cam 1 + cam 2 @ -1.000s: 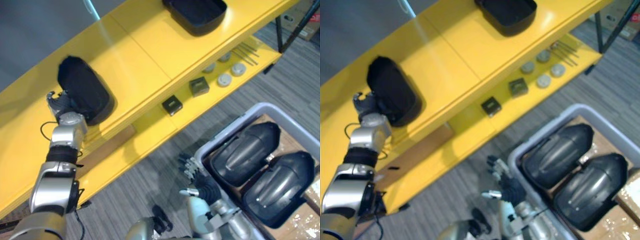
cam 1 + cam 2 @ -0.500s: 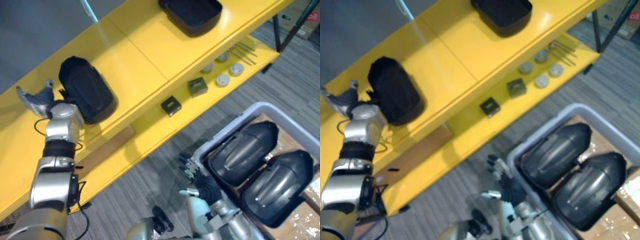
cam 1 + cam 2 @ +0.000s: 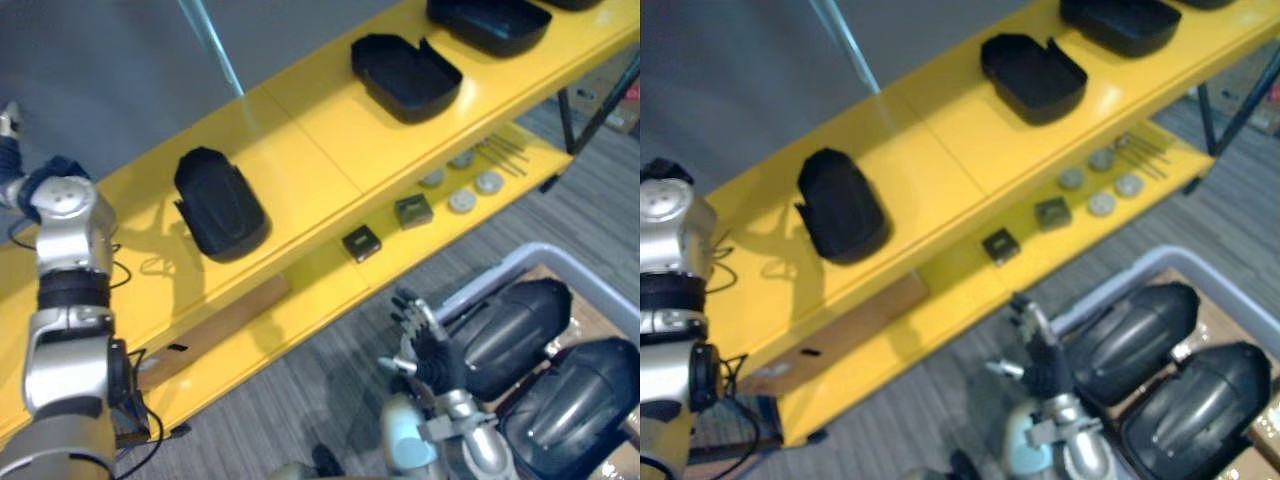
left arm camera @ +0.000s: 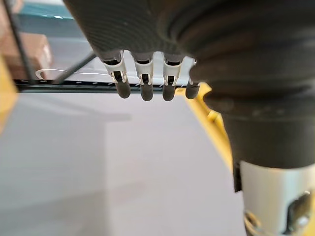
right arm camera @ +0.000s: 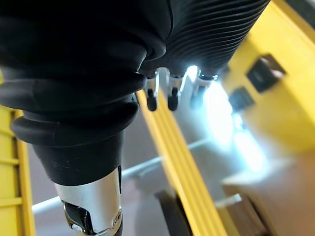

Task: Walk over and take plastic housings, then place them on the shelf

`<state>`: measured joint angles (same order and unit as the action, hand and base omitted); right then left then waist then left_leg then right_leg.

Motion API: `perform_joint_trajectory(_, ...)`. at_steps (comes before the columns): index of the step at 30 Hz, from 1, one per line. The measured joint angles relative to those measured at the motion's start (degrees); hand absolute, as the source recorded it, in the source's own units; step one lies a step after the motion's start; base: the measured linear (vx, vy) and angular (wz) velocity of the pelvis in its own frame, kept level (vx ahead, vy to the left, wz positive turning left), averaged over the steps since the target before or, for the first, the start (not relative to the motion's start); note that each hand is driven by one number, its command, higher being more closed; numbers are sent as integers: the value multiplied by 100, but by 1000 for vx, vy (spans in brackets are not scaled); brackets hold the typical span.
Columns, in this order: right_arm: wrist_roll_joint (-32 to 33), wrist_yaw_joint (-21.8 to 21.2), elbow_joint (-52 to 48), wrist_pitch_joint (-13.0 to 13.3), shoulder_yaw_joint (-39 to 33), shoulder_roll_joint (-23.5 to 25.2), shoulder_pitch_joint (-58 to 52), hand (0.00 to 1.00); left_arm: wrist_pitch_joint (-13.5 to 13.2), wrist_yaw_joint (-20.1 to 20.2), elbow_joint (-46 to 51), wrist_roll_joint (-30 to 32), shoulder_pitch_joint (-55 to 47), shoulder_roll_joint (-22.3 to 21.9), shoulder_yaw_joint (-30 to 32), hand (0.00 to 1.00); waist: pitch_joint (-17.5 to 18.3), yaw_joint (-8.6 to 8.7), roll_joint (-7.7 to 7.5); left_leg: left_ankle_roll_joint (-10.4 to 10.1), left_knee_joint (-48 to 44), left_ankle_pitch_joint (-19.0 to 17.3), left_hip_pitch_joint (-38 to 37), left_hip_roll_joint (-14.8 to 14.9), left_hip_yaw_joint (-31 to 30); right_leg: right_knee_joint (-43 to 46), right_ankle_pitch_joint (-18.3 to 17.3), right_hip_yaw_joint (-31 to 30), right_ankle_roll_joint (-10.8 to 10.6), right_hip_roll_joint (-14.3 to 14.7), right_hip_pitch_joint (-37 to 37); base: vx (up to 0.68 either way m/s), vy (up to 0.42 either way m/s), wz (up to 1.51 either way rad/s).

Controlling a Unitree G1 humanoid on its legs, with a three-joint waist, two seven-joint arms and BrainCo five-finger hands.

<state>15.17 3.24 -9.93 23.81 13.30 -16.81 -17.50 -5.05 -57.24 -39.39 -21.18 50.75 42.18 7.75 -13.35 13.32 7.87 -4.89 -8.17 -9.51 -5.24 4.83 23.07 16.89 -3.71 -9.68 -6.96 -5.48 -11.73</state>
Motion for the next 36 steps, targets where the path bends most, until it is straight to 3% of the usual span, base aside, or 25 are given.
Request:
perform_joint_trajectory(1, 137, -88, 63, 30, -167, 16, 113, 0, -101, 77, 3, 43, -12, -2, -24, 0, 49, 6, -11, 29, 3, 19, -1, -15, -113, -89, 16, 94, -18, -49, 107, 41, 50, 45)
perform_joint_trajectory(2, 534, -465, 210, 96, -382, -11, 380, 0, -361, 256, 126, 168, -178, 3, 14, 0, 137, -39, -14, 56, 10, 37, 5, -19, -225, -293, 91, 200, -29, -90, 254, 23, 43, 39)
perform_joint_trajectory(3, 582, -524, 238, 102, -439, -22, 443, 0, -405, 281, 190, 176, -250, 2, 26, 0, 157, -62, -14, 63, 14, 42, 4, -19, -232, -339, 111, 210, -31, -95, 284, 28, 39, 22)
perform_joint_trajectory(5, 916, -833, 457, 137, -586, -127, 900, 0, -819, 672, 860, 407, -1048, -4, 135, 0, 271, -206, -14, 81, 8, 57, -8, 4, -388, -728, 269, 370, -35, -124, 560, 29, 23, 23)
perform_joint_trajectory(6, 968, -869, 498, 138, -625, -145, 976, 0, -892, 775, 1082, 450, -1311, -11, 138, 0, 302, -249, -16, 80, 8, 60, -7, 9, -447, -826, 303, 440, -31, -133, 640, 23, 4, 39)
perform_joint_trajectory(8, 1012, -927, 731, 140, -790, -155, 1189, 0, -1164, 1133, 1978, 636, -2454, -247, 575, 0, 495, -562, -39, 76, 6, 62, 30, 51, -541, -1206, 472, 577, -17, -123, 835, 22, -8, 25)
perform_joint_trajectory(11, 1097, -811, 741, 134, -1159, -130, 1205, 0, -1290, 1612, 3116, 627, -3991, -838, 1446, 0, 611, -819, -142, 69, 84, 66, -22, 52, -834, -1620, 622, 899, -10, -108, 1218, 30, -28, 43)
perform_joint_trajectory(15, 1051, -564, 648, 80, -1771, 21, 1104, 0, -1366, 2217, 4296, 641, -5671, -1610, 2115, 0, 762, -1169, -371, 57, 120, 60, -62, 30, -1127, -1867, 663, 1224, -9, -146, 1529, 4, 2, 38)
perform_joint_trajectory(16, 828, 108, 534, -119, -2726, 169, 1101, 0, -2043, 3584, 5729, 528, -6866, -2754, 2569, 0, 766, -1425, -511, 0, -266, -192, 221, 60, -1457, -1917, 602, 1620, 87, -164, 1740, -14, 7, 7)
perform_joint_trajectory(21, 828, 111, 424, -119, -2731, 177, 1089, 0, -2043, 3588, 5739, 529, -6863, -2772, 2531, 0, 623, -1407, -479, 9, -396, -251, 240, 67, -1460, -1915, 601, 1618, 86, -167, 1768, 0, 0, 0)
perform_joint_trajectory(25, 828, 109, 446, -119, -2787, 413, 949, 0, -1969, 3336, 5742, 616, -6806, -3202, 2131, 0, 457, -1406, -471, 20, -455, -245, 253, 45, -1472, -1827, 594, 1602, 76, -221, 1700, 0, 0, 0)
perform_joint_trajectory(28, 827, 82, 514, -121, -2774, 626, 865, 0, -1592, 2845, 5447, 933, -6757, -3252, 1840, 0, 326, -1397, -491, 25, -455, -241, 298, 28, -1495, -1730, 559, 1608, 40, -250, 1671, -42, 7, 2)
perform_joint_trajectory(32, 876, -2, 661, -118, -2511, 717, 886, 0, -804, 2188, 3758, 1541, -6655, -3462, 1619, 0, 260, -1337, -586, 33, -431, -172, 544, -58, -1741, -1726, 558, 1805, 28, -318, 1560, -36, 5, 25)
perform_joint_trajectory(36, 761, -191, 650, -110, -2002, 679, 1377, 0, -599, 2111, 2383, 1542, -6775, -3714, 1445, 0, 153, -1463, -774, 4, -331, -58, 755, -69, -1911, -1742, 553, 2038, 31, -319, 1433, -1, -30, 35)
